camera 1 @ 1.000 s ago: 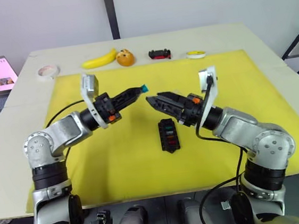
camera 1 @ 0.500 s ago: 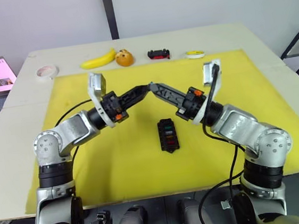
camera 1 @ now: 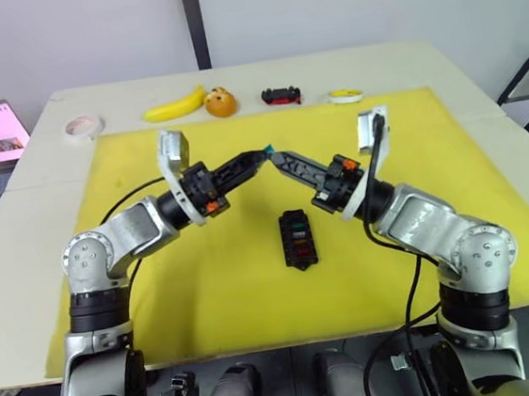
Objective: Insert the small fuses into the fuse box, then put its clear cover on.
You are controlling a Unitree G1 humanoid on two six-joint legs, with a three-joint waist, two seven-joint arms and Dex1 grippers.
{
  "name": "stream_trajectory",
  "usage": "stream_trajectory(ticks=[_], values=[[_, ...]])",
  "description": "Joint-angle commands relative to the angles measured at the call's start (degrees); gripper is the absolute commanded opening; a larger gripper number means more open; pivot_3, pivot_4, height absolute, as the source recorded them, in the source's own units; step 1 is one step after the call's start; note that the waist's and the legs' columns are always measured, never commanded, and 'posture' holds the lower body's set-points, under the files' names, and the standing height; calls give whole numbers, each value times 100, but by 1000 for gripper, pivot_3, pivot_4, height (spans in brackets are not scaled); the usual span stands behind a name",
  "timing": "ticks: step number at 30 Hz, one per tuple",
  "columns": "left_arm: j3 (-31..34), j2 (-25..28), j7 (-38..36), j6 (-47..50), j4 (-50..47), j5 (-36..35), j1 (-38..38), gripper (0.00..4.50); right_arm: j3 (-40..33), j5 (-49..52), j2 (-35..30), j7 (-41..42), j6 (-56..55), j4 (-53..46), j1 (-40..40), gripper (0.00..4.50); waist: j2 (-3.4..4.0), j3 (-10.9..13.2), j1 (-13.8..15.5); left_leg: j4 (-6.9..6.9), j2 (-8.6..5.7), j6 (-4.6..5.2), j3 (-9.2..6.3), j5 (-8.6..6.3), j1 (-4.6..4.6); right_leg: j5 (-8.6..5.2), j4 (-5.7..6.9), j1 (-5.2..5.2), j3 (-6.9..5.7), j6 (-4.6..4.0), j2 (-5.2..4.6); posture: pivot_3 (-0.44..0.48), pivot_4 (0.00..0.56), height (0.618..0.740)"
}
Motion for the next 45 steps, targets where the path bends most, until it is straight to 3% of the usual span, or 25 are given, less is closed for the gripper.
stream_trajectory(ticks=[1, 5, 7, 14, 17, 20, 23, 24, 25, 29, 32, 39, 45], values=[[-12, 50, -17, -70, -109, -158, -43, 0, 18, 228, -63, 19, -191, -133, -45, 507, 0, 0, 0, 0, 0, 0, 0, 0, 0, 0, 0, 0, 0, 0, 0, 0, 150, 740], [-38, 36, 7, -89, -84, -170, -55, 0, 70, 289, -140, 22, -284, -162, -15, 507, 0, 0, 1, 0, 0, 0, 0, 0, 0, 0, 0, 0, 0, 0, 0, 0, 150, 740], [-57, 44, 7, -86, -72, -156, -63, 0, 92, 311, -174, 33, -324, -178, -7, 5, 0, 0, 1, 0, 0, 0, 0, 0, 0, 0, 0, 0, 0, 0, 0, 0, 150, 740], [-137, 112, -52, -56, -60, 110, -57, 0, 124, 463, -368, 80, -400, -249, -11, 5, 0, 0, 2, 1, 0, 1, 0, 0, -1, 0, 0, 0, 0, 0, 1, 0, 150, 740], [-129, 259, -183, 13, -43, 287, -57, 1037, 99, 572, -476, 77, -423, -248, -28, 0, 0, 0, 1, 2, 0, 1, 1, 0, -1, 0, 0, 0, 0, 0, 1, 0, 150, 740], [-88, 662, -672, 305, -111, 496, -88, 2494, 89, 700, -687, 117, -394, -259, -63, 0, 0, 0, -15, 1, 2, 2, 0, -1, -1, 0, 0, 0, 0, 0, 4, 0, 150, 740], [-116, 1397, -1789, 640, -411, 1232, -149, 4121, 37, 816, -1237, 378, -150, -251, -153, 0, 2, 2, -24, 0, 4, 7, 1, -3, -2, 0, -1, -2, 0, -1, 9, 0, 150, 740], [-214, 1661, -2253, 649, -534, 1625, -184, 4463, 15, 820, -1476, 537, -35, -216, -207, 0, 6, 5, -22, -1, 4, 16, 2, -8, -3, -1, -2, -2, 0, -1, 9, 0, 150, 740], [-305, 1824, -2612, 622, -597, 1937, -213, 4463, 13, 816, -1645, 662, 26, -175, -245, 0, 10, 8, -22, 0, 4, 36, 3, -20, -4, -1, -3, -2, 0, -1, 10, 0, 150, 740], [-1525, 2874, -4927, -1026, -1285, 4625, -98, 4463, 282, -385, -2935, 2306, 602, -198, -572, 0, 19, 16, 9, 2, 2, 41, 12, -22, -4, -2, -11, 6, -1, -2, 10, 0, 150, 740], [-2235, 2995, -5986, -2659, -1173, 6261, 17, 4463, 902, -1828, -3639, 3743, 323, -289, -716, 0, 21, 16, 13, 0, 6, 44, 18, -24, -1, -2, -20, 12, -1, -3, 10, 0, 150, 740], [-2714, 2181, -6535, -4503, -419, 8042, -251, 4463, 2194, -4701, -4009, 5746, -1134, 223, -1122, 0, 13, 25, 5, 14, 9, 47, 14, -25, -31, 0, -20, -12, -9, 2, 2, 0, 150, 740], [-2801, 1720, -6651, -4796, -236, 8592, -265, 4463, 2795, -6192, -3687, 6566, -2170, 913, -1190, 0, 13, 25, 4, 35, 7, 40, 12, -21, -65, 1, -15, -39, -13, 3, 1, 0, 150, 740]])
